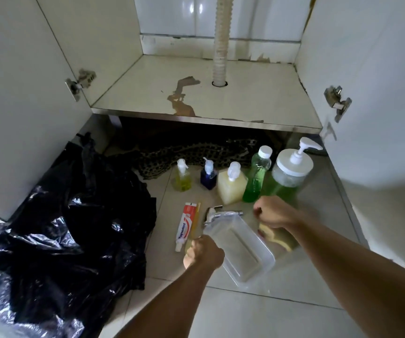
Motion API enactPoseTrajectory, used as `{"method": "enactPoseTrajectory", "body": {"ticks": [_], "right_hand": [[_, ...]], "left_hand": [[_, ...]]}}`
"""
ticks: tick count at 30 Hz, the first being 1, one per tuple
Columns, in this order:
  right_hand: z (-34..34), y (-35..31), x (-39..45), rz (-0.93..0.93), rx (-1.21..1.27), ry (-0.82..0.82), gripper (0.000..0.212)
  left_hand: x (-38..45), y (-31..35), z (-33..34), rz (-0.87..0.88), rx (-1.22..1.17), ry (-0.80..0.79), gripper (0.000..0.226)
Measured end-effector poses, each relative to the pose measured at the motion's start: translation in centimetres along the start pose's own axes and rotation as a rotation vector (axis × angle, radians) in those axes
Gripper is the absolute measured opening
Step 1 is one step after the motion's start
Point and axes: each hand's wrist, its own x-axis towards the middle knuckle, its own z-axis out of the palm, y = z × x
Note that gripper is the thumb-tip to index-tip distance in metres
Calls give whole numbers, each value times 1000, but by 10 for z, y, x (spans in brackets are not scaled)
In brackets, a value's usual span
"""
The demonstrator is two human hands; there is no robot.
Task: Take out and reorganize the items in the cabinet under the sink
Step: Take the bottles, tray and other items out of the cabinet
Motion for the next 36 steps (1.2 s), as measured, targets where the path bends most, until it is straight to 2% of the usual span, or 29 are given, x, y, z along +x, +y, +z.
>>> {"method": "enactPoseTrajectory", "body": {"ticks": [3,9,14,17,23,26,29,32,34,36], "right_hand": [[7,-10,12,-58,-12,2,24],[33,-19,37,-106,-93,67,21],[42,-24,51,-93,-118,-9,24],[50,-25,54,-80,-146,-18,21],[52,-33,44,-46,-200,-141,12],[44,-32,37,8,-175,-191,15],[35,-31,28,138,70,-277,7],[23,-32,18,318,456,-406,17],[13,-30,8,399,617,-474,11],[3,-24,-3,429,746,-508,7]], "left_hand": [[13,0,6,-79,-86,-23,36],[25,-4,9,-170,-301,-239,16],[26,-14,3,-187,-295,-280,23],[28,-25,3,-199,-294,-337,17],[30,-41,11,-136,-290,-209,16],[27,-42,10,-103,-314,-204,27],[28,-45,6,-83,-304,-232,32],[33,-52,2,-72,-309,-273,24],[34,-55,0,-64,-316,-294,10],[33,-57,-1,-53,-320,-297,13]]}}
